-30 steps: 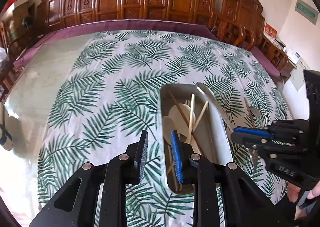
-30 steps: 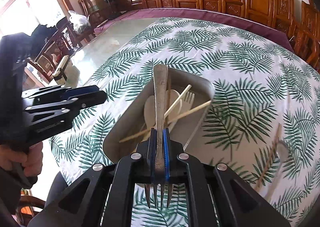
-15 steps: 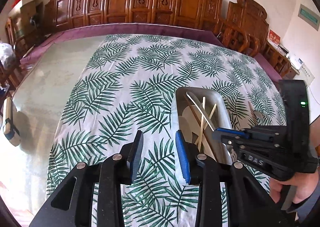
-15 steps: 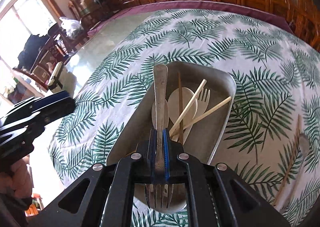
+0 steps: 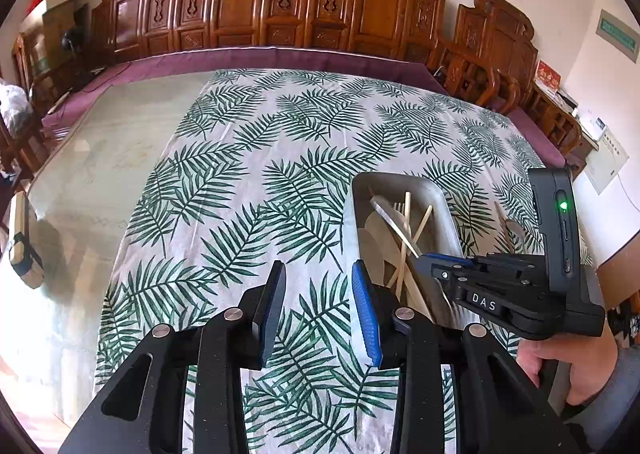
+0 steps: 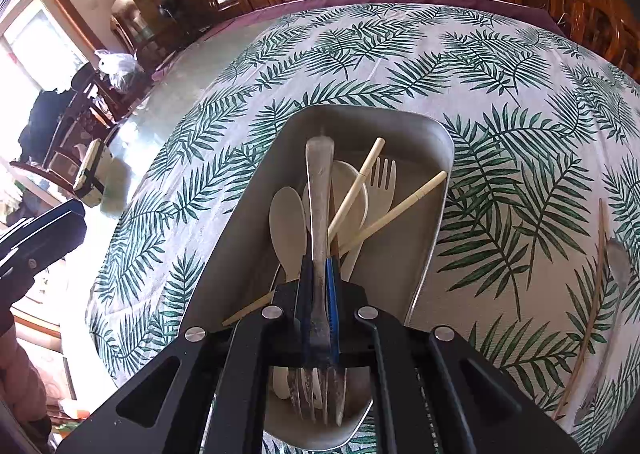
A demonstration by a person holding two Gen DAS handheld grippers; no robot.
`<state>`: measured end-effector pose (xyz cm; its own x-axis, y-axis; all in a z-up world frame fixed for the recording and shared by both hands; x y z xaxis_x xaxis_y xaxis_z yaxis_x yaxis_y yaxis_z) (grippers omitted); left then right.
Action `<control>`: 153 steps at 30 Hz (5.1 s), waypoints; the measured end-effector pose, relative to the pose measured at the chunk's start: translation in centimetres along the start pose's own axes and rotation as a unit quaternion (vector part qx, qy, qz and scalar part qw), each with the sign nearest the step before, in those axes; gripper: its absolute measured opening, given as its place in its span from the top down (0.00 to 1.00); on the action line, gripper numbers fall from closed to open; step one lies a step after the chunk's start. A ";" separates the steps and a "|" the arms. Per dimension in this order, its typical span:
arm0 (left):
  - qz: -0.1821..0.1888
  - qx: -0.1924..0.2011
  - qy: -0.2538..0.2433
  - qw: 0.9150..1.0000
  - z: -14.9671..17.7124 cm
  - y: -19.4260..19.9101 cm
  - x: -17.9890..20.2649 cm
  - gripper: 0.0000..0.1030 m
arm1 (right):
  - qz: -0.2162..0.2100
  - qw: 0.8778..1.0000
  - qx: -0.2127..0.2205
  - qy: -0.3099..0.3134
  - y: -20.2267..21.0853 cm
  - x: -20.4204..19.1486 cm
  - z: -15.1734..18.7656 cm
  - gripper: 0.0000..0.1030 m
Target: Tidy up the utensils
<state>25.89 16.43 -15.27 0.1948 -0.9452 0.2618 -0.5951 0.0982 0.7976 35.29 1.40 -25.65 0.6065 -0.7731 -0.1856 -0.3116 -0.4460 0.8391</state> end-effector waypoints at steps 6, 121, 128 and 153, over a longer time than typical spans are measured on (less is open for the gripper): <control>-0.001 -0.004 -0.007 1.000 0.2 -0.1 1.0 0.69 | -0.014 1.000 0.021 0.006 1.4 0.2 0.1 0.92; 0.010 -0.114 -0.113 0.987 9.2 -13.2 24.2 0.96 | 0.128 0.992 0.002 -0.021 15.0 18.1 15.1 0.93; 0.018 -0.092 -0.103 0.990 7.6 -10.1 22.7 0.96 | 0.128 0.992 0.014 -0.009 15.9 16.1 13.8 0.93; 0.015 -0.067 -0.081 0.994 3.0 -4.8 11.9 0.96 | 0.092 0.994 0.032 0.044 13.1 8.2 7.2 0.93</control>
<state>28.75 3.81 -17.57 0.0442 -0.9777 0.2054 -0.4879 0.1583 0.8584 30.89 -14.04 -19.91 0.5954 -0.8033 0.0163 -0.4684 -0.3305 0.8194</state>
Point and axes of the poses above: each gripper's, at about its wrist camera, not at the fingertips, and y roughly against the way its jaws point, x to its right, z to its underside, the point moved 3 cm from there along -y, roughly the way its jaws point, and after that the axes turned 15 degrees about y, right-handed, at the moved point
